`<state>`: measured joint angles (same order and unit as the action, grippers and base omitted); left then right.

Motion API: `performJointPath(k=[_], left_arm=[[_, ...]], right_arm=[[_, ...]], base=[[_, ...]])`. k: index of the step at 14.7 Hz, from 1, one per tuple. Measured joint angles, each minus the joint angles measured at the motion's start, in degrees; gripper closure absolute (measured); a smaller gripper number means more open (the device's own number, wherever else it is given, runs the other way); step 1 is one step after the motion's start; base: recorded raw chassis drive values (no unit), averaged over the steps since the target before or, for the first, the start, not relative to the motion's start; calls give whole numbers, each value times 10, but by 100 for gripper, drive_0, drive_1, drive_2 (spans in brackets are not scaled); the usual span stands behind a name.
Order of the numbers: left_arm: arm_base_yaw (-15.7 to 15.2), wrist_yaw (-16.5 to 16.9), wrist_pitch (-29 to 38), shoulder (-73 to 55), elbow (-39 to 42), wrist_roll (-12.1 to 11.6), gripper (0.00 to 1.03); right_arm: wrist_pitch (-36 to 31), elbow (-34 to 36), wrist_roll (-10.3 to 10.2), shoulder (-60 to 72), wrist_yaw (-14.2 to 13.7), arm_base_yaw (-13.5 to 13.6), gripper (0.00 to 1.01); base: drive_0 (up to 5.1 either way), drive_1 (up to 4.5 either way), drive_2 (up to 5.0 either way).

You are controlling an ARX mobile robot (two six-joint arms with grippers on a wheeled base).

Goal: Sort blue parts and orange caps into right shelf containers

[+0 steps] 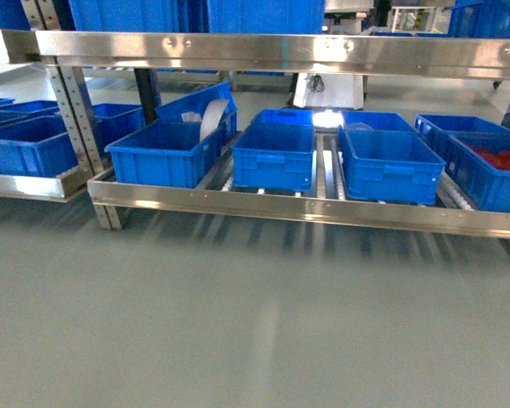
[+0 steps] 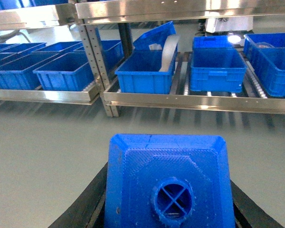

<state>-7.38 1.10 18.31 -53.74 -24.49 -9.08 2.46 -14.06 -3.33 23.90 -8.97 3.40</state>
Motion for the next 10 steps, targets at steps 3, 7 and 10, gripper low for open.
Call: performJointPath(k=[3, 7, 10], left_arm=[[1, 2, 0, 0, 0, 0, 59], [3, 3, 1, 0, 0, 0, 59], [0, 2, 0, 0, 0, 0, 59]], right_arm=[[0, 0, 0, 0, 0, 0, 58], [1, 0, 0, 0, -2, 0, 58], [0, 0, 0, 0, -2, 0, 58]], base=[[-163, -163, -163], [-152, -152, -152], [-152, -152, -152]])
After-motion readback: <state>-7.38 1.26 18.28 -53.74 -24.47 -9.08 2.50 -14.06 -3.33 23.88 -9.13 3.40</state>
